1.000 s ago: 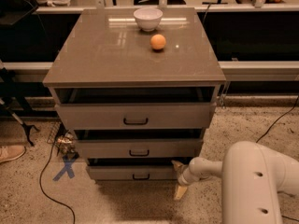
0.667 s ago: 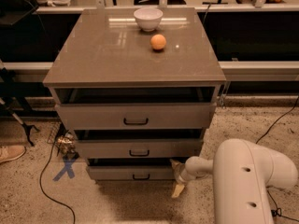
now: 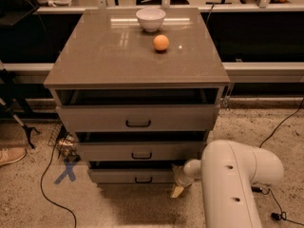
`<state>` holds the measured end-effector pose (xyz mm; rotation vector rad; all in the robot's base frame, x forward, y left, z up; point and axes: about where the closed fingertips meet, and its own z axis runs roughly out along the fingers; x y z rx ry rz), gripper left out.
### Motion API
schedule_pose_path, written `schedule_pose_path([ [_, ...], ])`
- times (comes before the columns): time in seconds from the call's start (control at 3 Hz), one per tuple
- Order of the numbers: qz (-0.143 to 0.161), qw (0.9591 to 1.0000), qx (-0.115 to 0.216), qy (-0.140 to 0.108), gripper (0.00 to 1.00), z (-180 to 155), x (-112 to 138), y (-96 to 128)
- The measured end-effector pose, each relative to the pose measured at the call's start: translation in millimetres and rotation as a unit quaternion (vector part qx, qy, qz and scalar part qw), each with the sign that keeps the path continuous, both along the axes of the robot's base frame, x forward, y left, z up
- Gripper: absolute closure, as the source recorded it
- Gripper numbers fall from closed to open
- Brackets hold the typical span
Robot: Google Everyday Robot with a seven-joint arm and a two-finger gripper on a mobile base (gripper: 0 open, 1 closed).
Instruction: Open bottom drawer
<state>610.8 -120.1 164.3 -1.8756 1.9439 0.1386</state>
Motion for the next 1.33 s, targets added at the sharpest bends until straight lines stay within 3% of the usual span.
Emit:
schedule_pose_path([
  [0.67, -0.045, 0.999, 0.0, -0.005, 0.63, 4.0, -18.2, -21.3],
  [1.0, -0.047, 0.9989, 0.0, -0.005, 0.86, 6.3, -19.3, -22.3],
  [1.33, -0.047, 0.9989, 0.0, -0.005, 1.0, 6.6, -19.3, -22.2],
])
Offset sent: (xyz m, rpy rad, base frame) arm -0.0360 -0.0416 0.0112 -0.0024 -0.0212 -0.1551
